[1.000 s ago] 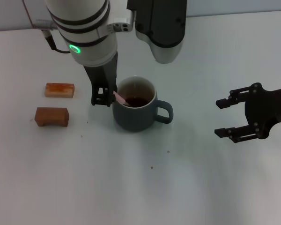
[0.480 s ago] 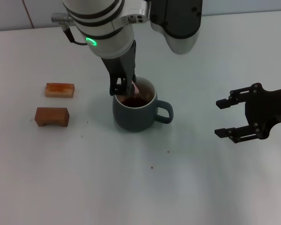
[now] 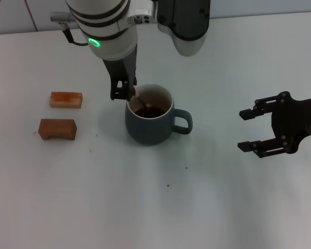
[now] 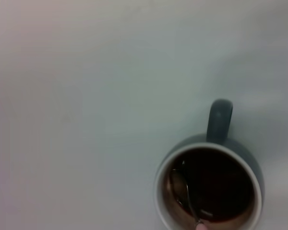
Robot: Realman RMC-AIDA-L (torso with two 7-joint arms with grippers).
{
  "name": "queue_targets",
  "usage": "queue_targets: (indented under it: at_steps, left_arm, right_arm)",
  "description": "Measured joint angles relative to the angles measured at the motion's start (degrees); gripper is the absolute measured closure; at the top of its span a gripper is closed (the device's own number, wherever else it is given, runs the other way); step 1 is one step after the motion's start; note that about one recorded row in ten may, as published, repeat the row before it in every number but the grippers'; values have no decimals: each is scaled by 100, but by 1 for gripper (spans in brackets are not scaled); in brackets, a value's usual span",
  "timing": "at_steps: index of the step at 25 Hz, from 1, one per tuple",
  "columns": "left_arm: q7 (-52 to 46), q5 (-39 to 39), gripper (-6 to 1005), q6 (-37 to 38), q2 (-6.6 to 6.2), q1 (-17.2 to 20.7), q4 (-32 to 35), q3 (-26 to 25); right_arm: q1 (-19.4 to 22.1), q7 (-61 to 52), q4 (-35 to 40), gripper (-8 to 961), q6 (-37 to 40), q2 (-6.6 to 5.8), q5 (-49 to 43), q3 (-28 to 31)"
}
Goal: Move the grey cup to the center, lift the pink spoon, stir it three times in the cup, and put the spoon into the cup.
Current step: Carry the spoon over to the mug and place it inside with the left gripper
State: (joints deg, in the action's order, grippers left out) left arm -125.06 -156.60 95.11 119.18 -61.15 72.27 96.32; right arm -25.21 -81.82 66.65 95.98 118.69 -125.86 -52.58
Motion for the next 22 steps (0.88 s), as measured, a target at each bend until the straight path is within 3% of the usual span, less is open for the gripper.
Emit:
queue_targets:
  at_steps: [11, 22]
  left_arm:
    - [142, 394, 746, 397, -1, -55, 83, -151]
    - [235, 486, 742, -4, -1, -98, 52, -150]
  right_arm:
    - [-21, 7, -41, 249, -106, -4, 0, -29]
    - [-28, 25, -47, 249, -134, -4, 0, -24]
